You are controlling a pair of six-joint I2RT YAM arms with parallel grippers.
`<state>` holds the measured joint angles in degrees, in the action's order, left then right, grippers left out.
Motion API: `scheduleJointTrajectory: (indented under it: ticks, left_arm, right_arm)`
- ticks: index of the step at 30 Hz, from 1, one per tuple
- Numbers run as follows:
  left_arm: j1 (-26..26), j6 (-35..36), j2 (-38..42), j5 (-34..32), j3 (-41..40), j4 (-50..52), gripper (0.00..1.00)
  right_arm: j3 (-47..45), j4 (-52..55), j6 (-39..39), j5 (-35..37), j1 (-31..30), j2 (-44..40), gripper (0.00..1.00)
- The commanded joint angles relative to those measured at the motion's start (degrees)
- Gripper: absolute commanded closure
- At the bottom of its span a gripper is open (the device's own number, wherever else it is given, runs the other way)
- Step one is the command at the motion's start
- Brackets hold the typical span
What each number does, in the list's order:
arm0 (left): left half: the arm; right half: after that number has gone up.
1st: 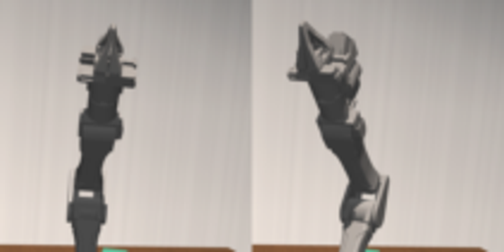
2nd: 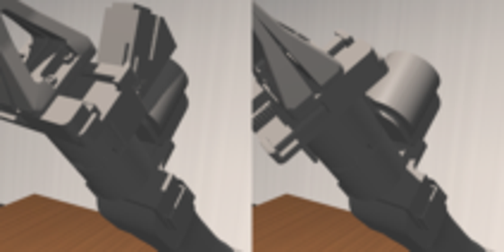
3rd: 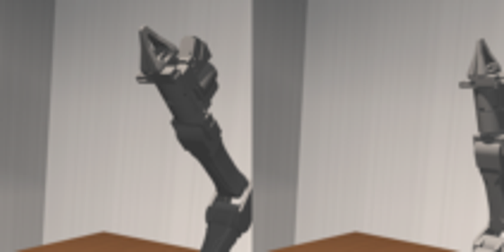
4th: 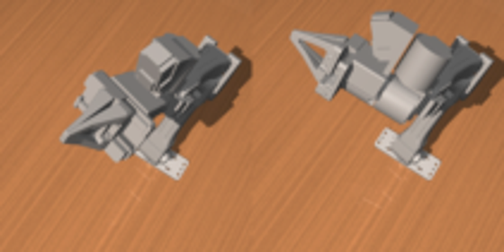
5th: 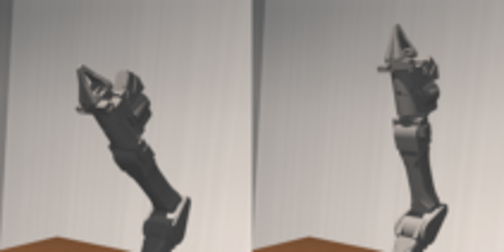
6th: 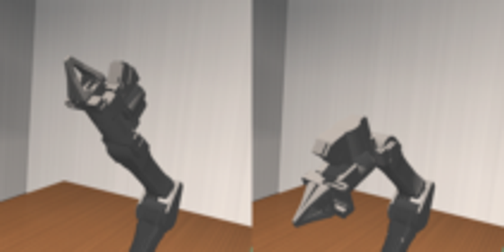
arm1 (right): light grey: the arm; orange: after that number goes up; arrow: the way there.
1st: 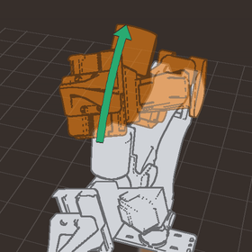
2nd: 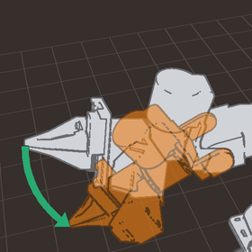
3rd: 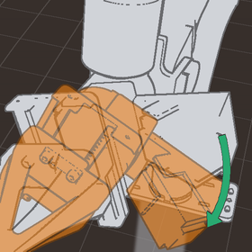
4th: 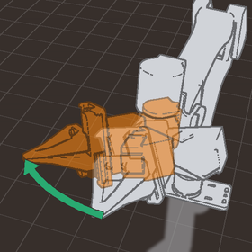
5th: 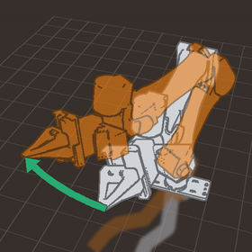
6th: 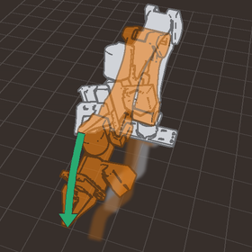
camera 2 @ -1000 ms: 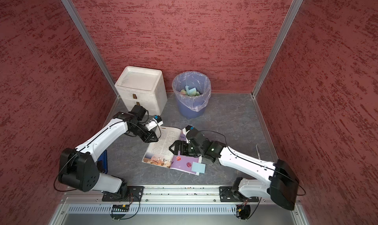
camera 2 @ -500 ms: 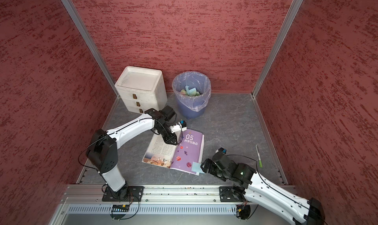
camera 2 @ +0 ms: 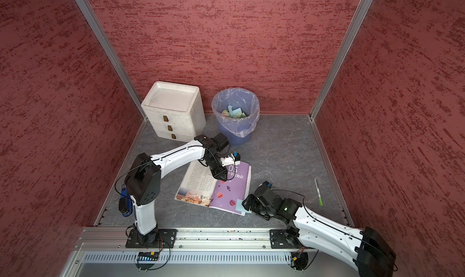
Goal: Peel off the used sticky note
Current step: Tear off the note from the book.
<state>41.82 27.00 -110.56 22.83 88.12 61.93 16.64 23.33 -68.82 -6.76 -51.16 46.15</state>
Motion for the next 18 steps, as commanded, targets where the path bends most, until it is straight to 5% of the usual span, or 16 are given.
scheduleJointTrajectory:
  ticks: [1,18]
  left_arm:
    - [0.5,-0.5,-1.4,-1.5,2.1,-0.5,0.73]
    - [4.3,0.5,-11.1,-3.1,11.3,1.0,0.73]
  right_arm:
    - [-0.2,-3.7,0.6,2.6,0.5,0.6,0.19]
    - [1.1,-8.1,4.7,-1.0,0.6,4.6,0.5]
